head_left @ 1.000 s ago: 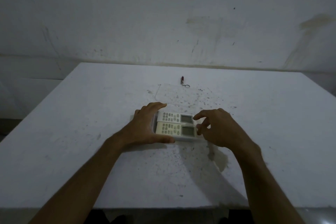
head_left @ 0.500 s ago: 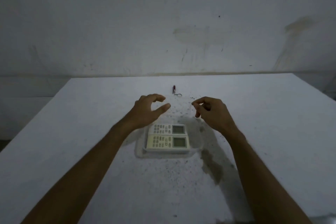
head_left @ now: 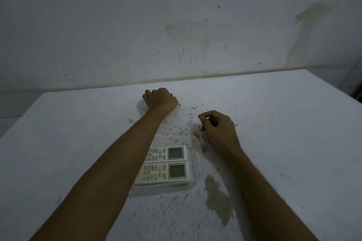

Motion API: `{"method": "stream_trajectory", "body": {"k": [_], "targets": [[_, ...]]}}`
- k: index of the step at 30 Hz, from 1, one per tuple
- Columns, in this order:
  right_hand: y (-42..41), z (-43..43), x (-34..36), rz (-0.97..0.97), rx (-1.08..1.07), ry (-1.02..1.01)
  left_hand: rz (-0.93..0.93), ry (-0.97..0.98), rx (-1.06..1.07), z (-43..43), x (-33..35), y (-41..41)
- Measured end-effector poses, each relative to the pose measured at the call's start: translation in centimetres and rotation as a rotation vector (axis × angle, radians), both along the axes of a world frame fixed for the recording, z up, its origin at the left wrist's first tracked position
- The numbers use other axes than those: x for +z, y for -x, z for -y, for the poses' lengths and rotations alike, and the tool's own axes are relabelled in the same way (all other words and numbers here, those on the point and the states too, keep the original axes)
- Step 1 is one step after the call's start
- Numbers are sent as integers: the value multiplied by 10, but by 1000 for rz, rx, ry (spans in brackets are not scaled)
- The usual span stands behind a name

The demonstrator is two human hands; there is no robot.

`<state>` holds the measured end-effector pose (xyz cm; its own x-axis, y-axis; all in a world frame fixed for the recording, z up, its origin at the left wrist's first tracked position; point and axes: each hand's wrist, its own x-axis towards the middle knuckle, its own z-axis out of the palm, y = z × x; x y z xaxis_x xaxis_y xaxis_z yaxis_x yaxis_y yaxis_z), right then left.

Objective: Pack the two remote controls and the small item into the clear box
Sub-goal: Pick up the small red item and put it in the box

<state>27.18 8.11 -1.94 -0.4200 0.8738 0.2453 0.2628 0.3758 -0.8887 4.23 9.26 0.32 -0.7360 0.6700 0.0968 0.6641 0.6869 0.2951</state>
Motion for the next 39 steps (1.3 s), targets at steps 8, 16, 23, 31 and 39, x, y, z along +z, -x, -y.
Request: {"method": "stream_trajectory", "body": {"k": [8,16,23,31,39], "targets": [[5,-4,-4,48,-9,-47,-37,18,-49,-1,0,13],[4,1,-2,43,9,-36,61,117,-132,-4,17,-6],[3,1,3,-27,-5,26,324,-144,-207,-4,26,-30],[-6,20,43,-317,229,507,1441,-736,-313,93,65,-70],[-34,76,65,-525,392,602,1289,-727,-300,188,56,-95]]}}
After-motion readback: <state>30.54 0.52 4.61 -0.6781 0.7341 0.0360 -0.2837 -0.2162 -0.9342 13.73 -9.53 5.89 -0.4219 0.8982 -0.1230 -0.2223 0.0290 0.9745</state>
